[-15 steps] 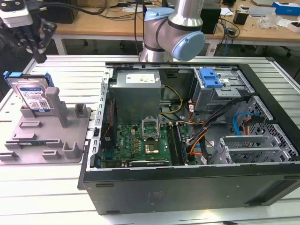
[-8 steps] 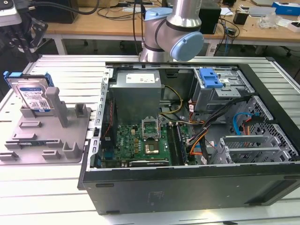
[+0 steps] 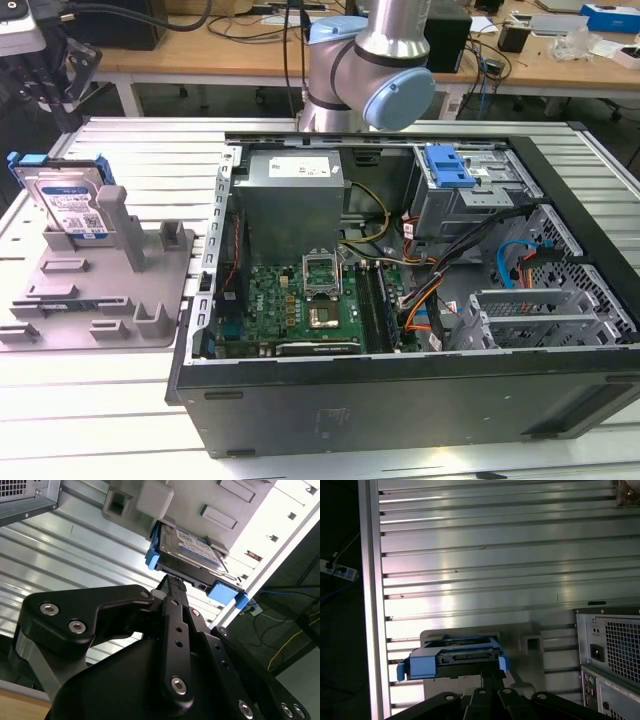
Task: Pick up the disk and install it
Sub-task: 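Pick up the disk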
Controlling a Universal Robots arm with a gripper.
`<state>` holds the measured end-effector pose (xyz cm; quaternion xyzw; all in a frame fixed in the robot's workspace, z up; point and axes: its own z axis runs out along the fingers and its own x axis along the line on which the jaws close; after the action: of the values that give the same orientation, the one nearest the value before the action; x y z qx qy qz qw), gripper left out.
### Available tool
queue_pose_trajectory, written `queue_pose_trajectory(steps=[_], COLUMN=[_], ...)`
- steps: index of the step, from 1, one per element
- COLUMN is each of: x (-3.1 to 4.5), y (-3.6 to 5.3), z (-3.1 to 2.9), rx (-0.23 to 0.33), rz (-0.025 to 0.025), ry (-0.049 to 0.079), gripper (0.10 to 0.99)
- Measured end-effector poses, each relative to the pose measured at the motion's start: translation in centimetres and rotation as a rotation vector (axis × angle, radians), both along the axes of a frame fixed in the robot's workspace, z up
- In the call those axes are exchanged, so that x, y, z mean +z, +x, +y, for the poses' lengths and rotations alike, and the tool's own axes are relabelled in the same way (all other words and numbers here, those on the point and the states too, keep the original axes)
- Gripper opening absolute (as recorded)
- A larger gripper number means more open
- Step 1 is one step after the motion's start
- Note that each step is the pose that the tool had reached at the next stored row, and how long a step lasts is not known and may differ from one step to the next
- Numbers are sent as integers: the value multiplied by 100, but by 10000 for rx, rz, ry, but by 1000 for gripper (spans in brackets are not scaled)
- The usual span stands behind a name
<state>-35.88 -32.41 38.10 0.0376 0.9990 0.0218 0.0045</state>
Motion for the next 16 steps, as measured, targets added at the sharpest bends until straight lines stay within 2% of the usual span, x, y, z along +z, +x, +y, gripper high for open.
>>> queue_pose_trajectory(steps=[4, 6, 12, 13, 16], x=[0, 0, 0, 0, 0], y=[-1, -2, -1, -1, -1], z=[0, 0, 1, 1, 1], rx=[23, 265, 1868, 2392, 3296], rz=[0, 1, 0, 0, 0], ry=[0, 0, 0, 0, 0], gripper=[106, 106, 106, 106, 106])
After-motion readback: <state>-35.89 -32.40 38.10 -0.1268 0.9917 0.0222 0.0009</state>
